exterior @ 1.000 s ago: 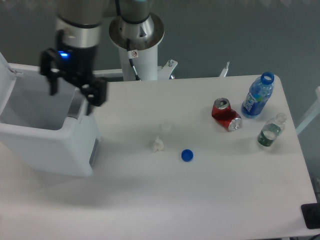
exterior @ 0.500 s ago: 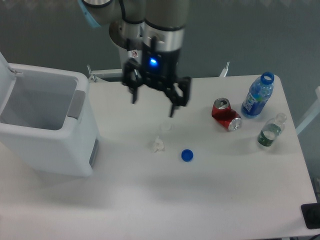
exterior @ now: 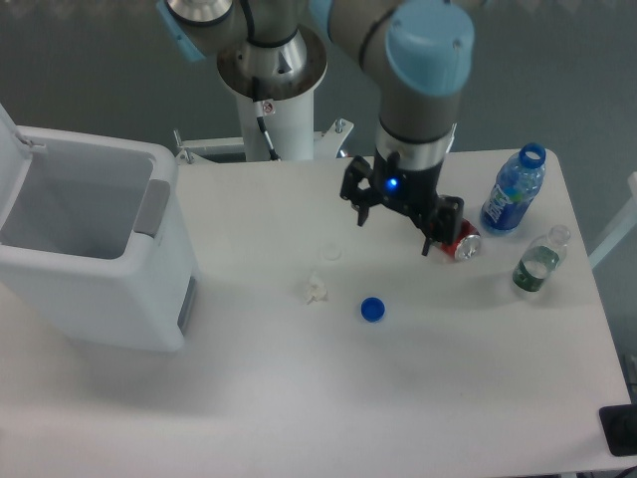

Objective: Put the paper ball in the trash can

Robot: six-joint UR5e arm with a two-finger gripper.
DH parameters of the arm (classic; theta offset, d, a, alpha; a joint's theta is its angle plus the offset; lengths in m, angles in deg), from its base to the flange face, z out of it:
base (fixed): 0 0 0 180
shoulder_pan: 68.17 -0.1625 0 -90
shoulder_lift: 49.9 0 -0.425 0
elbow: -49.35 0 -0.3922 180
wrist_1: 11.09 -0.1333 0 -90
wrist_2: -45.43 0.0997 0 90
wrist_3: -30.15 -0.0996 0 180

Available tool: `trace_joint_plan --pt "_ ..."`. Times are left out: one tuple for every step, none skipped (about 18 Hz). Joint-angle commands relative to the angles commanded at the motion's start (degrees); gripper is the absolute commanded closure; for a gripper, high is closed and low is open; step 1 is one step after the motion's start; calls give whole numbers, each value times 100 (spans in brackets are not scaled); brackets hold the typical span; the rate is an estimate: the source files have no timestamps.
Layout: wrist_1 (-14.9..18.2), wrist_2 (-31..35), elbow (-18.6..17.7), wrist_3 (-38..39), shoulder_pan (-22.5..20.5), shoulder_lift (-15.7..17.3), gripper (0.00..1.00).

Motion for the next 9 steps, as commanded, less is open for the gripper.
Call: trace_joint_plan --pt "-18 -9 0 -79 -17 -114 0" --pt "-26 -9 35 -132 -18 -228 0" --pt "-44 -17 53 -133 -18 -308 0" --pt "-44 -26 79 -142 -9 -396 0" --pt "-122 -26 97 -133 -9 -449 0" --pt "-202 -35 97 -133 -9 -484 0" --pt "-228 -35 97 -133 -9 -502 0" --pt "-229 -44 97 -133 -9 -519 0" --pt "-229 -44 97 -133 -9 -520 0"
